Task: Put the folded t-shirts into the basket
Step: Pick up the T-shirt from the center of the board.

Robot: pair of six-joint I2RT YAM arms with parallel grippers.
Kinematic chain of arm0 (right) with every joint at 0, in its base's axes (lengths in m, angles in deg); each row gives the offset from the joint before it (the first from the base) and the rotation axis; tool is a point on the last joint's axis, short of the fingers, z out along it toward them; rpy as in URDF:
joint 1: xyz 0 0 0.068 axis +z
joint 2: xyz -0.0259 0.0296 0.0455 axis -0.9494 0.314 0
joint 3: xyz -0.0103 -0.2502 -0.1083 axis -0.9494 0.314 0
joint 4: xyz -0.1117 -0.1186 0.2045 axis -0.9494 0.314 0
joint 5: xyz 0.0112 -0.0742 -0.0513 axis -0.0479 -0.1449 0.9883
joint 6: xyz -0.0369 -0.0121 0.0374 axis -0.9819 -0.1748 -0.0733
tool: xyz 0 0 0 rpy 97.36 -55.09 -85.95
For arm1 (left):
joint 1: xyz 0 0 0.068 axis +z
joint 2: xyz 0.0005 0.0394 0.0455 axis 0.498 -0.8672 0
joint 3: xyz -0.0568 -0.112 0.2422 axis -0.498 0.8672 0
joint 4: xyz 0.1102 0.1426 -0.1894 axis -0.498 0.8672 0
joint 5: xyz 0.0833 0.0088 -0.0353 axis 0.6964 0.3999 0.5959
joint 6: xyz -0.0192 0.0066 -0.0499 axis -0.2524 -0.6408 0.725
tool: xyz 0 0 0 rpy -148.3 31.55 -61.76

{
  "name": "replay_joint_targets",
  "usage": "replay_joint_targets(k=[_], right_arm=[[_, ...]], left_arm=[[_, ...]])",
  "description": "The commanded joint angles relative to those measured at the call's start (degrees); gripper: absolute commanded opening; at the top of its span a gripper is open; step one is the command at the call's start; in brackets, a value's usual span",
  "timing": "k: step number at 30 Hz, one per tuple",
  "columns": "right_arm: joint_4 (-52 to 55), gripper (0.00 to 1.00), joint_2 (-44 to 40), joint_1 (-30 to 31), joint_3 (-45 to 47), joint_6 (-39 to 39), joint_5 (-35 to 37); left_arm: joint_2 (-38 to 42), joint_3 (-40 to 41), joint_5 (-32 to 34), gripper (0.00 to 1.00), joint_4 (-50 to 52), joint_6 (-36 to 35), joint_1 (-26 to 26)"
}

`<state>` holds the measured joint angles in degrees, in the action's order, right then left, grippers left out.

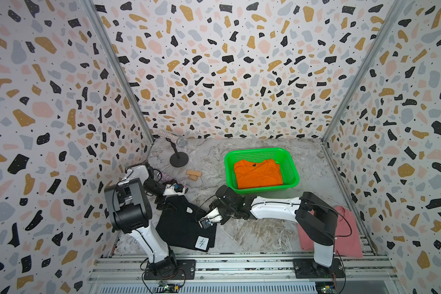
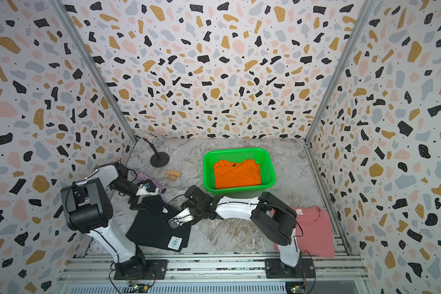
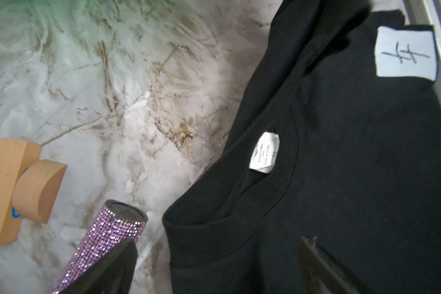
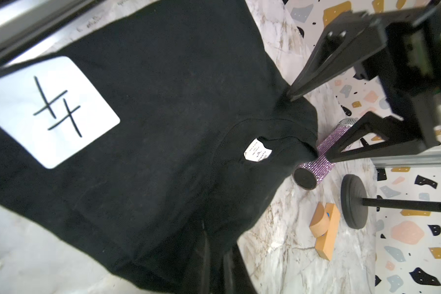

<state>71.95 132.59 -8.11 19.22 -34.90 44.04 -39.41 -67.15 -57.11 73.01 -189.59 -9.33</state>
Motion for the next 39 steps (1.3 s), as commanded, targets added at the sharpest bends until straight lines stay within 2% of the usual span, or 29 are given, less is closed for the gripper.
replay_joint_targets(k=[1, 5, 11, 16, 19, 20, 21, 23, 25, 27, 29, 32, 36, 39], right_arm=[[-2.7, 0.0, -4.0, 0.8, 1.3, -2.1, -2.6], [-2.5, 0.0, -4.3, 1.2, 1.6, -2.4, -2.9], [-2.4, 0.0, -4.9, 1.8, 2.0, -2.9, -3.3], [-2.6, 0.0, -5.0, 1.9, 2.0, -3.0, -2.7], [-3.2, 0.0, -5.5, 1.9, 2.3, -2.6, -2.1], [-3.5, 0.0, -5.7, 1.9, 2.5, -2.5, -1.9], [-3.6, 0.0, -5.8, 1.9, 2.7, -2.5, -2.0], [-3.5, 0.0, -6.0, 1.9, 2.8, -2.4, -2.1], [-3.4, 0.0, -6.2, 1.9, 2.8, -2.2, -2.1], [-3.4, 0.0, -6.4, 1.9, 2.9, -2.0, -1.9], [-3.4, 0.0, -6.6, 1.8, 3.0, -2.0, -1.6], [-3.5, 0.0, -6.9, 1.9, 3.1, -1.7, -0.8], [-4.8, 0.0, -7.5, 1.9, 3.8, 0.1, 1.7], [-4.4, 0.0, -8.1, 1.4, 3.6, 3.9, 3.6]], left_arm=[[-1.8, -1.2, 3.8, 0.98, 0.2, -14.3, -0.5], [-3.5, -1.8, 7.6, 0.92, 0.3, -16.9, -1.0], [-4.8, -3.4, 8.7, 0.79, 4.3, -20.9, -1.1], [-5.5, -3.3, 12.4, 0.61, 7.3, -24.5, -2.2], [-5.7, -3.4, 12.5, 0.59, 8.8, -25.1, -2.4], [-5.7, -3.2, 12.4, 0.6, 8.6, -25.0, -2.4], [-5.6, -2.7, 12.1, 0.68, 7.6, -24.8, -2.6], [-5.1, -1.0, 10.2, 0.91, 4.7, -23.0, -3.1], [-5.0, -0.3, 10.0, 0.97, 3.6, -22.8, -3.9], [-5.4, -0.5, 10.9, 0.97, 4.0, -22.4, -5.1], [-6.0, -0.8, 12.3, 0.87, 4.3, -21.9, -6.2], [-6.9, -1.8, 13.4, 0.66, 5.6, -21.8, -7.0], [-6.7, -3.7, 13.5, 0.29, 9.2, -21.2, -7.0], [-5.0, -4.3, 13.1, 0.18, 11.7, -20.5, -7.0]])
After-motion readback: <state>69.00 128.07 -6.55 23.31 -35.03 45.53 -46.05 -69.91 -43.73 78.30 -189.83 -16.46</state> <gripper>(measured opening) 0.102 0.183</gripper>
